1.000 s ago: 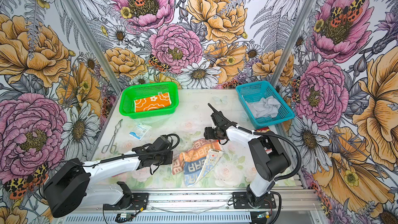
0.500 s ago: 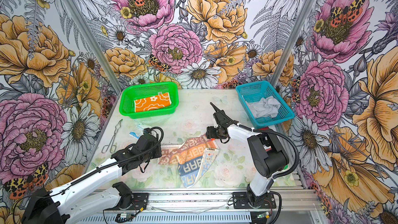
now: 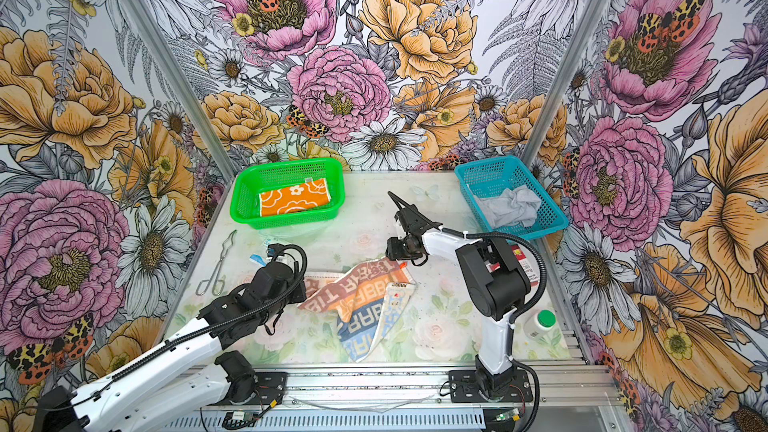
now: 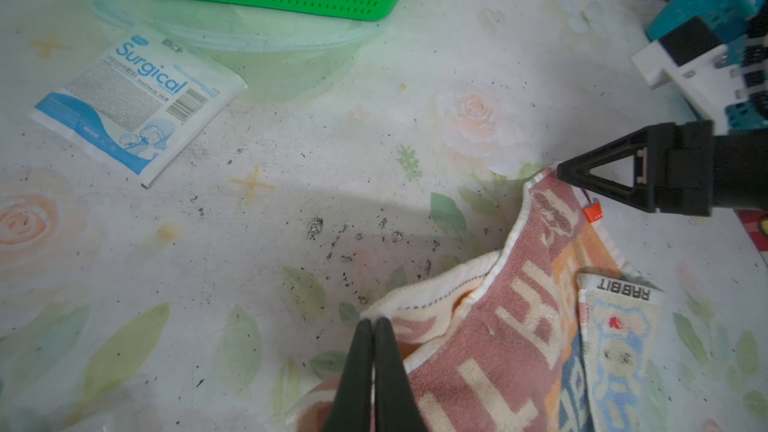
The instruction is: Fold and stack the towels
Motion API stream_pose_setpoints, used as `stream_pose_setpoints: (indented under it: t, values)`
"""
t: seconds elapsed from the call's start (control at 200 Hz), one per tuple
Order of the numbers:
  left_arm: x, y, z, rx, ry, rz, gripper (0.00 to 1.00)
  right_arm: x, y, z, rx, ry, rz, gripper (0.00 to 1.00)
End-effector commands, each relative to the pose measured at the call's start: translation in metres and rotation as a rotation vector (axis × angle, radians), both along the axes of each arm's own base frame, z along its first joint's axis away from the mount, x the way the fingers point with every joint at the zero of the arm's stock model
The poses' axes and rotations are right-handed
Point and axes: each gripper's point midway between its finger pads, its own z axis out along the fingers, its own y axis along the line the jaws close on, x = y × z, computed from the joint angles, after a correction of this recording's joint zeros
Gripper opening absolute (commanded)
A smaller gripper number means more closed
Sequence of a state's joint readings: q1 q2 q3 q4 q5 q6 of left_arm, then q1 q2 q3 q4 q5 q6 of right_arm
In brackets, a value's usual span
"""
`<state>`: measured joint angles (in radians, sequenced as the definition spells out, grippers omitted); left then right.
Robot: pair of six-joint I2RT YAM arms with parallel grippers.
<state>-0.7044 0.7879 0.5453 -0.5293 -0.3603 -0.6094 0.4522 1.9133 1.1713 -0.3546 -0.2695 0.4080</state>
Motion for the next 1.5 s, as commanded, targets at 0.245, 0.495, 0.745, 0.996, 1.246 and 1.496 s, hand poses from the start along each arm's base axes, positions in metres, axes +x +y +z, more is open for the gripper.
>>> stream_pose_setpoints:
  t: [0.245,0.495,0.745,0.996,1.246,1.496]
  values:
    - [0.021,0.005,0.033,0.022,-0.098,0.008,0.0,0.012,-0.015,0.037,-0.014,-0.122,-0.01,0.0]
    - [0.025,0.002,0.066,0.024,-0.202,-0.018,0.0,-0.005,-0.028,0.088,0.02,-0.238,-0.014,0.0]
    - [0.05,-0.011,0.075,0.035,-0.202,-0.045,0.0,-0.013,-0.032,0.145,0.074,-0.372,-0.007,0.28]
    - [0.05,-0.038,0.12,-0.023,-0.289,-0.138,0.0,0.007,0.004,0.061,0.129,-0.178,0.015,0.85]
    - [0.046,-0.034,0.109,-0.033,-0.256,-0.114,0.0,0.021,0.038,0.026,0.169,-0.111,0.052,0.76]
    - [0.047,-0.028,0.113,-0.007,-0.265,-0.092,0.0,-0.003,0.058,-0.001,0.162,-0.024,0.088,0.56]
